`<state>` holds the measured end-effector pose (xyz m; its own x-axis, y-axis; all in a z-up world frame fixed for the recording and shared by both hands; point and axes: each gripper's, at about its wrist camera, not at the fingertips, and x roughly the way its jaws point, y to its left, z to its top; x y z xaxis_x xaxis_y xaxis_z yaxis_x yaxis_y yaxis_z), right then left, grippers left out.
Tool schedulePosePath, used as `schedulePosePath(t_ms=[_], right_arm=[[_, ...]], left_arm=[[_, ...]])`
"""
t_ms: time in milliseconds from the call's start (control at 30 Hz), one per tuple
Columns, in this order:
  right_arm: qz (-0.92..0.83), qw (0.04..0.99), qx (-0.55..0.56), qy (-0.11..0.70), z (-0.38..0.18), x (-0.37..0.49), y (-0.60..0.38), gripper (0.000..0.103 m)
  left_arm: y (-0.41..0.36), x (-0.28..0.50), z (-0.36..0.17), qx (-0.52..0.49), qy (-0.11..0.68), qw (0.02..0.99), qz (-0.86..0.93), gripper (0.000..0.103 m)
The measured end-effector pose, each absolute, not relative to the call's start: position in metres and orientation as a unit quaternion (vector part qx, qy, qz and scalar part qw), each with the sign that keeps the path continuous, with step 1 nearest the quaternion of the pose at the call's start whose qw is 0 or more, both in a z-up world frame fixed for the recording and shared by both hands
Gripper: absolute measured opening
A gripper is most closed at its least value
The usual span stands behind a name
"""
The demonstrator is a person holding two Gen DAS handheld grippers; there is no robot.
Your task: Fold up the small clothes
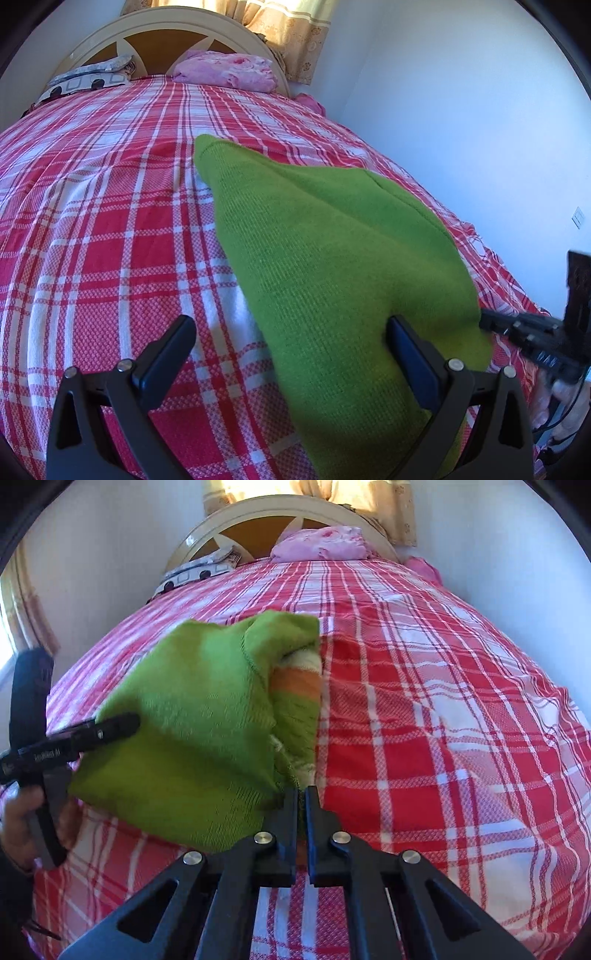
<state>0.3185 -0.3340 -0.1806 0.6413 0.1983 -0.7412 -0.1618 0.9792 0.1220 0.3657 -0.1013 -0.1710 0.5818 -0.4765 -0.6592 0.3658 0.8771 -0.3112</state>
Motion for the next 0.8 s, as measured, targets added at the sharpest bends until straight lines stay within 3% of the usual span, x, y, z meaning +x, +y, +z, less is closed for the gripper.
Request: schedulePosePath(t_ms=[67,133,167,200,333,467,500,567,767,800], right_arm=[[0.089,0.919,0.003,0.384,-0.163,0.317,-0.328,0.009],[0.109,0.929,-0.009,0.352,-0.142,0.318,-0.315,0.027],[0.130,0.930,-0.007,0.343,-0.134,0.321,-0.306,0.049],[0.152,0.929,-0.006,0.338,-0.129,0.326,-0.297,0.059],[0.213,0.904,0.007,0.370,-0.135,0.367,-0.267,0.058],[0.189,0.884,0.040,0.425,-0.164,0.410,-0.274,0.040],[0.169,0.882,0.042,0.438,-0.175,0.421,-0.283,0.026],[0.169,0.879,0.077,0.440,-0.187,0.431,-0.299,0.012],[0.212,0.878,0.086,0.420,-0.179,0.425,-0.308,0.016],[0.217,0.880,0.086,0.414,-0.174,0.422,-0.309,0.023]], left_arm=[[-0.103,0.367,-0.172,-0.068,0.393,0.886,-0.237,0.103],[-0.104,0.366,-0.172,-0.064,0.394,0.886,-0.237,0.103],[-0.104,0.366,-0.172,-0.063,0.394,0.886,-0.236,0.103],[-0.105,0.366,-0.172,-0.062,0.395,0.886,-0.236,0.103],[-0.105,0.366,-0.172,-0.063,0.395,0.885,-0.236,0.103],[-0.106,0.367,-0.173,-0.063,0.397,0.884,-0.239,0.103],[-0.107,0.368,-0.174,-0.061,0.398,0.883,-0.241,0.103],[-0.109,0.368,-0.174,-0.058,0.401,0.880,-0.247,0.103],[-0.110,0.369,-0.176,-0.060,0.408,0.873,-0.260,0.103],[-0.110,0.369,-0.176,-0.060,0.407,0.873,-0.260,0.103]])
